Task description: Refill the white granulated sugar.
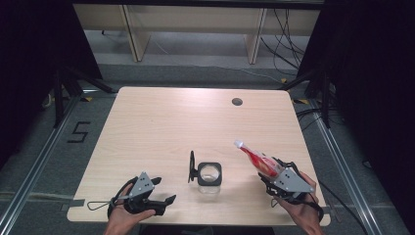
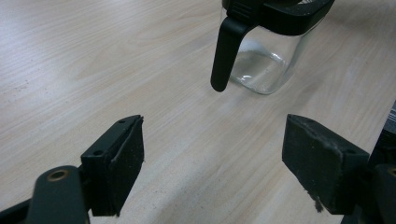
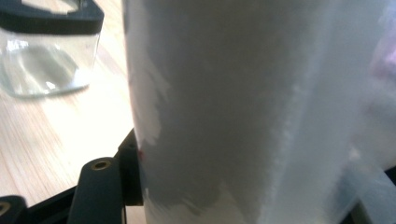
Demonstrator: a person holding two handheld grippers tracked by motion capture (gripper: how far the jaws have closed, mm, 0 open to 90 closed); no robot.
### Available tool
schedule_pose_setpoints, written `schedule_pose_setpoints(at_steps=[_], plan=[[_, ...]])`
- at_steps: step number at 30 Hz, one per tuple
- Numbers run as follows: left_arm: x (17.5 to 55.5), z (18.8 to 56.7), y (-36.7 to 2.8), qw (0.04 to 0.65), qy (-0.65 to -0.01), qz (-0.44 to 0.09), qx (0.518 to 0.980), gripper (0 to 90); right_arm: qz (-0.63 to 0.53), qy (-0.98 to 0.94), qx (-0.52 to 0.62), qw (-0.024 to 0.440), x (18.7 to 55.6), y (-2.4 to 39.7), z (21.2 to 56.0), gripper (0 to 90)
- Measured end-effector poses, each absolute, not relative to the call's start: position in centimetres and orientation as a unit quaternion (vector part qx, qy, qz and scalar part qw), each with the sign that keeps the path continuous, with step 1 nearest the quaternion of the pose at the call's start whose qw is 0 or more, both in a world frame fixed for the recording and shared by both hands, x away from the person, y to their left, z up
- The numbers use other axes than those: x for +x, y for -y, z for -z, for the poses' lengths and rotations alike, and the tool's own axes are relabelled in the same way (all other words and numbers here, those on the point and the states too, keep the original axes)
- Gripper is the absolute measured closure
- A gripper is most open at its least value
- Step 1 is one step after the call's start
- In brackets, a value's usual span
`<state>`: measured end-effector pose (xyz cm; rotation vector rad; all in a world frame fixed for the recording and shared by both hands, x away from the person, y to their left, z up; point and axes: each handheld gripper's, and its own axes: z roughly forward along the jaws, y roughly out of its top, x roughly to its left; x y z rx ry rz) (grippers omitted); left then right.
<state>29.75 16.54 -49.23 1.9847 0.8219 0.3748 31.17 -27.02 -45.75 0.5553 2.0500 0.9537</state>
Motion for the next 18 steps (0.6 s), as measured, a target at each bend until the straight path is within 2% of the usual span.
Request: schedule_pose_setpoints(at_steps=[4,14,18], plan=[[29.7,49.3,-16.5,0.464,-0.349,-0.148,0.8,20.3,-0.34,-0.82,0.187,0.421,30.6,26.5,45.6,37.6],[30.0,49.3,-16.8,0.462,-0.335,-0.157,0.806,20.3,-0.225,-0.837,0.092,0.491,29.7,24.5,46.2,37.9],[29.9,49.3,-16.7,0.466,-0.339,-0.154,0.803,20.3,-0.211,-0.844,0.089,0.485,29.4,23.9,46.4,38.0]])
